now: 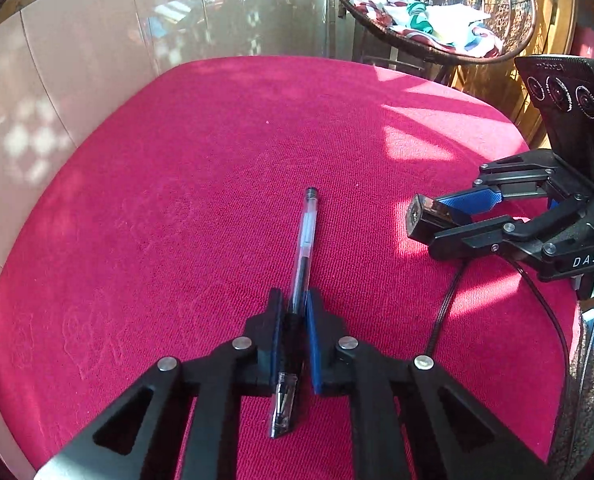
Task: Organize objects
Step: 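Grasp the black charger plug with the right tool while the left tool grasps the pen, then lift the pen and charger plug and carry both over the tray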
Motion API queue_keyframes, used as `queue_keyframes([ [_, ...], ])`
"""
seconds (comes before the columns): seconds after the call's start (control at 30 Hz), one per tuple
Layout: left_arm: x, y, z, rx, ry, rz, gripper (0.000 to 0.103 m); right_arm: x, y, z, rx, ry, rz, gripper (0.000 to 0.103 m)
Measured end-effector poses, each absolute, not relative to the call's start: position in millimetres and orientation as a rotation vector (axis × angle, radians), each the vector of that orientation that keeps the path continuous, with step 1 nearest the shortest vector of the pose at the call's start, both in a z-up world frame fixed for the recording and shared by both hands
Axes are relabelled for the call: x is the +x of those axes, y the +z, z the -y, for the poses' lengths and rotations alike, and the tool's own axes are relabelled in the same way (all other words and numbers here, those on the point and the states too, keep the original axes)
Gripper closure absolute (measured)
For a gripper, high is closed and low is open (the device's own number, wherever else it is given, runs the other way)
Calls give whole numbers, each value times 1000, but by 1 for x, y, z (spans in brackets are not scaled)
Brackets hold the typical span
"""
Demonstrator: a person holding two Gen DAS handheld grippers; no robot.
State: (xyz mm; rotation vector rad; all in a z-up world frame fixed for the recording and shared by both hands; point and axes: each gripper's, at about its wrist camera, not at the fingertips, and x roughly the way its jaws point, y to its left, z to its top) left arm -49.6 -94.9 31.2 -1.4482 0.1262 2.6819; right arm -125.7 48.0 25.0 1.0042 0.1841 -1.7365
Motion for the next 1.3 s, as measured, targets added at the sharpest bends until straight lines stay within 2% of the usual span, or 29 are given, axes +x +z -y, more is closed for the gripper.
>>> queue_keyframes([
  [0.07, -47, 31, 89, -1450, 2727, -134, 96, -126, 25, -47, 1002, -1739, -189, 73],
  [0.27, -27, 35, 80, -1367, 2870, 7, 96, -125, 27, -48, 996, -1754, -197, 73],
  [0.5, 13, 69, 58, -1232, 3124, 48, 96, -118, 34, -53, 972, -1815, -193, 74],
  [0.73, 32, 85, 76, -1200, 3281, 147, 96, -104, 68, -57, 843, -1885, -191, 74],
  [1.3, 77, 114, 86, -1017, 3440, 185, 96, -67, 114, -42, 708, -1860, -196, 74],
])
